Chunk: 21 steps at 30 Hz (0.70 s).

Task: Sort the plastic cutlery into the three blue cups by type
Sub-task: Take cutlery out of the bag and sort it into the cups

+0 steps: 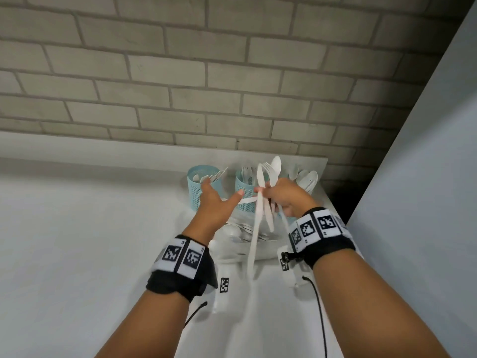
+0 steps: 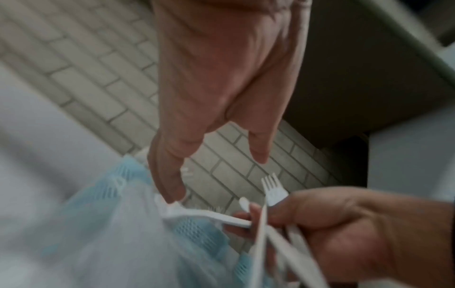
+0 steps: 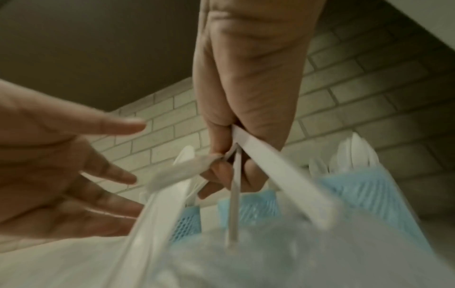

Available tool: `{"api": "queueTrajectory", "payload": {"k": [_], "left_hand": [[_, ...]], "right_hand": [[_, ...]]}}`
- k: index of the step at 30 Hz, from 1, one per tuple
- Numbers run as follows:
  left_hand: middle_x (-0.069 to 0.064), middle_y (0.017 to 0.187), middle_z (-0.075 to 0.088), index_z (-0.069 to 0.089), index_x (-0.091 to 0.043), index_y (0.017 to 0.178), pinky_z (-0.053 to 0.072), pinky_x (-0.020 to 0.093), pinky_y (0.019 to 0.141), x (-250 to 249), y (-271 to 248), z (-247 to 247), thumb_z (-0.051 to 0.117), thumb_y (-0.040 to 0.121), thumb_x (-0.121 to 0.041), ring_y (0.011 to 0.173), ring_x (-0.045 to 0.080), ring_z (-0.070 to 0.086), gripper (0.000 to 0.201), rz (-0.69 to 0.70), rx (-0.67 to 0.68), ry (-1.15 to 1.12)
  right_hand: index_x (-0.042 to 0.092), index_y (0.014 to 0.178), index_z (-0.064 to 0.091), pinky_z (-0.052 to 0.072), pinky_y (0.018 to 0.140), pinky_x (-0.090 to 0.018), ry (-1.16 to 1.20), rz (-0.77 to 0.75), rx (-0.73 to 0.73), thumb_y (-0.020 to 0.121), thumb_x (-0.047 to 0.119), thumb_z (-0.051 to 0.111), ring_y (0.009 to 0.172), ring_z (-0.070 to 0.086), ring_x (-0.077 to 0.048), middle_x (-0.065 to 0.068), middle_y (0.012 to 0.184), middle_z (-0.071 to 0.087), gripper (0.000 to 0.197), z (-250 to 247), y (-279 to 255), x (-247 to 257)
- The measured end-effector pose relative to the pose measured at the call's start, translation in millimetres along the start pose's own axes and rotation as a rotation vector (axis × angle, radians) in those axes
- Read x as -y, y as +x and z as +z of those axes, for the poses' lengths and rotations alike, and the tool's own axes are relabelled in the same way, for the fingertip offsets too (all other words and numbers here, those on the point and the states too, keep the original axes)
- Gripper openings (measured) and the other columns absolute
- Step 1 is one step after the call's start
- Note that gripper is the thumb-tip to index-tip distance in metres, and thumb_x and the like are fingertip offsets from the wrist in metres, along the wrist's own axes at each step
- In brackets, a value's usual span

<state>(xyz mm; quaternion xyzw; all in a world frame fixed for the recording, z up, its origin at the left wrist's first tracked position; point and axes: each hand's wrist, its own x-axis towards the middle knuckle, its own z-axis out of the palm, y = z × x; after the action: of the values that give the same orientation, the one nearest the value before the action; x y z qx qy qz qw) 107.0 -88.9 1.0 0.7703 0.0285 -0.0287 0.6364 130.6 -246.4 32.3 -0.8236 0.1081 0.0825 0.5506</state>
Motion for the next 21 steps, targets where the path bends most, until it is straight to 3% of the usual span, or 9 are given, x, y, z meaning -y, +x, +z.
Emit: {"api": "queueTrajectory", "payload": {"k": [2, 4, 6, 8, 11, 13, 17, 19, 21], "left_hand": [[0.013, 0.153, 0.025, -0.001, -0.014, 0.149, 0.031, 0.037, 0.110, 2, 0, 12, 0.066, 0.081, -0.046, 0.138, 0.027, 0.031, 0.100, -0.093, 0.113, -0.042], [0.012, 0.151, 0.027, 0.008, -0.010, 0.148, 0.034, 0.032, 0.101, 4, -4, 24, 0.065, 0.083, -0.043, 0.136, 0.026, 0.033, 0.093, -0.081, 0.188, -0.008], [0.012, 0.145, 0.035, 0.020, -0.008, 0.145, 0.036, 0.028, 0.092, 8, -4, 30, 0.064, 0.085, -0.037, 0.131, 0.025, 0.040, 0.079, -0.062, 0.162, 0.021], [0.011, 0.129, 0.046, 0.031, -0.007, 0.138, 0.037, 0.027, 0.085, 10, -3, 26, 0.066, 0.086, -0.031, 0.116, 0.023, 0.049, 0.067, -0.065, 0.084, 0.015], [0.006, 0.093, 0.053, 0.054, -0.012, 0.104, 0.041, 0.025, 0.073, 15, 1, 11, 0.064, 0.088, -0.021, 0.081, 0.015, 0.051, 0.022, -0.055, 0.012, -0.059], [0.004, 0.075, 0.051, 0.057, -0.012, 0.084, 0.042, 0.023, 0.069, 18, 0, 0, 0.061, 0.089, -0.021, 0.070, 0.015, 0.046, 0.011, -0.055, 0.063, -0.068], [0.007, 0.088, 0.062, 0.058, -0.007, 0.094, 0.053, 0.014, 0.066, 14, -1, -9, 0.055, 0.093, -0.027, 0.078, 0.011, 0.060, 0.019, -0.155, 0.169, -0.279], [0.008, 0.098, 0.064, 0.055, -0.012, 0.103, 0.054, 0.021, 0.079, 11, -1, -6, 0.050, 0.095, -0.032, 0.091, 0.014, 0.063, 0.022, -0.167, 0.207, -0.366], [0.010, 0.107, 0.066, 0.055, -0.015, 0.103, 0.050, 0.027, 0.089, 10, 0, -2, 0.043, 0.098, -0.033, 0.100, 0.018, 0.063, 0.022, -0.155, 0.218, -0.439]], "right_hand": [[0.000, 0.104, 0.060, 0.053, 0.061, -0.031, 0.150, 0.151, -0.030, 0.092, 0.007, 0.057, 0.065, 0.061, -0.019, -0.011, 0.085, 0.063, 0.014, 14, 6, -10], [0.001, 0.094, 0.061, 0.050, 0.062, -0.036, 0.241, 0.258, -0.044, 0.093, 0.006, 0.053, 0.068, 0.058, -0.024, -0.014, 0.083, 0.062, 0.010, 25, 12, -17], [0.002, 0.085, 0.060, 0.048, 0.058, -0.035, 0.278, 0.291, -0.054, 0.095, 0.007, 0.050, 0.063, 0.056, -0.023, -0.013, 0.078, 0.059, 0.014, 29, 15, -21], [0.000, 0.098, 0.059, 0.049, 0.046, -0.027, 0.297, 0.269, -0.072, 0.095, 0.007, 0.050, 0.049, 0.057, -0.017, -0.011, 0.074, 0.057, 0.012, 28, 12, -19], [0.000, 0.112, 0.058, 0.050, 0.040, -0.018, 0.366, 0.197, -0.131, 0.093, 0.007, 0.053, 0.041, 0.059, -0.008, -0.010, 0.078, 0.061, 0.020, 15, 6, -14], [-0.001, 0.111, 0.060, 0.050, 0.045, -0.020, 0.427, 0.143, -0.150, 0.094, 0.009, 0.053, 0.043, 0.061, -0.007, -0.010, 0.077, 0.063, 0.021, 7, 2, -8], [0.004, 0.094, 0.062, 0.050, 0.057, -0.025, 0.429, 0.071, -0.121, 0.097, 0.011, 0.047, 0.053, 0.064, -0.008, -0.006, 0.077, 0.064, 0.017, 5, -8, 2], [0.007, 0.083, 0.059, 0.050, 0.056, -0.024, 0.411, 0.072, -0.036, 0.098, 0.011, 0.044, 0.049, 0.064, -0.007, -0.006, 0.078, 0.063, 0.021, 11, -13, 2], [0.007, 0.083, 0.057, 0.053, 0.054, -0.023, 0.404, 0.115, 0.086, 0.099, 0.011, 0.042, 0.057, 0.066, -0.011, -0.008, 0.080, 0.065, 0.023, 18, -17, -2]]}}
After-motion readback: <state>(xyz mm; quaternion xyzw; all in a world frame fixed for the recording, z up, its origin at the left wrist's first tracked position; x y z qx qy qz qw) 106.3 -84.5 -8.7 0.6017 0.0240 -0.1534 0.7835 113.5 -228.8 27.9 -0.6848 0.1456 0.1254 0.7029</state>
